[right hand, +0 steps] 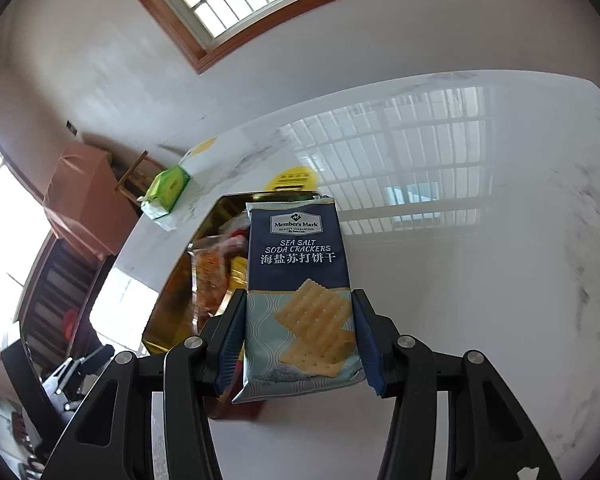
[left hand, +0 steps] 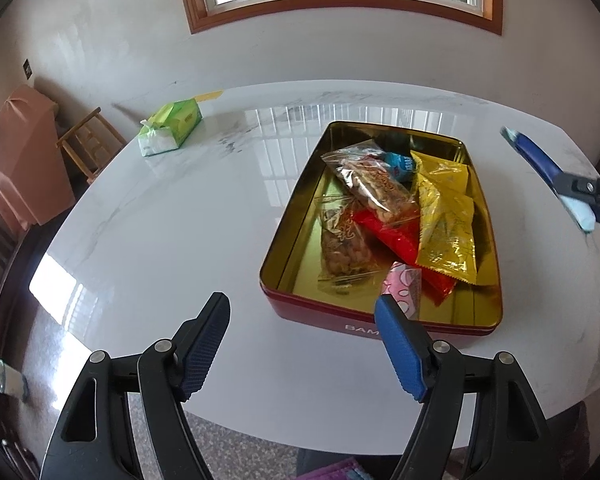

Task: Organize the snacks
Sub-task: 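Carry the blue cracker packet over the tin box with the right tool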

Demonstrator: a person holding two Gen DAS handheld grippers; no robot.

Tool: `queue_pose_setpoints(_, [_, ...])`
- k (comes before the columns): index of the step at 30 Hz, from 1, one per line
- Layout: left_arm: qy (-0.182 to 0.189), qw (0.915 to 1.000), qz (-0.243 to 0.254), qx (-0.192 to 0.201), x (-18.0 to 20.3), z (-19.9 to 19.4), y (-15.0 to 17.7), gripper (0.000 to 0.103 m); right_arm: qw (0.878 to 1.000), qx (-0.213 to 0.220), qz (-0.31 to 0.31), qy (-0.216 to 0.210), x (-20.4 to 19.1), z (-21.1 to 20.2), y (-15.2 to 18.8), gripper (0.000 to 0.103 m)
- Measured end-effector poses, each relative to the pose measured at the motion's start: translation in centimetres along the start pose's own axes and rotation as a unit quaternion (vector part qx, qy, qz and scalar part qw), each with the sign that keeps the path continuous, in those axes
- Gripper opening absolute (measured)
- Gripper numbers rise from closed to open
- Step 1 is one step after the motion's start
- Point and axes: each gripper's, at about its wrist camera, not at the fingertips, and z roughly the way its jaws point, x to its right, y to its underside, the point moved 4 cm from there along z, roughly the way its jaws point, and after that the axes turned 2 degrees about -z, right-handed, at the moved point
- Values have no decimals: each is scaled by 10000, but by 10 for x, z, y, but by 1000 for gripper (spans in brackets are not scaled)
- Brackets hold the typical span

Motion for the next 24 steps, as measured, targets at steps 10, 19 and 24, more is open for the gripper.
queue_pose_setpoints(10, [1, 9997, -218, -87, -21, 6, 2, 78, 9990, -378, -237, 15, -36, 56, -18, 48])
queue_pose_setpoints(19, [-180, 9994, -248, -129, -36, 14, 2, 78, 9978, -566, -304, 142, -48, 89, -26, 48])
queue_pose_setpoints(24, [-299, 9994, -152, -77, -37, 16, 1, 78, 9973, -615, -351, 214, -51, 100, -27, 48])
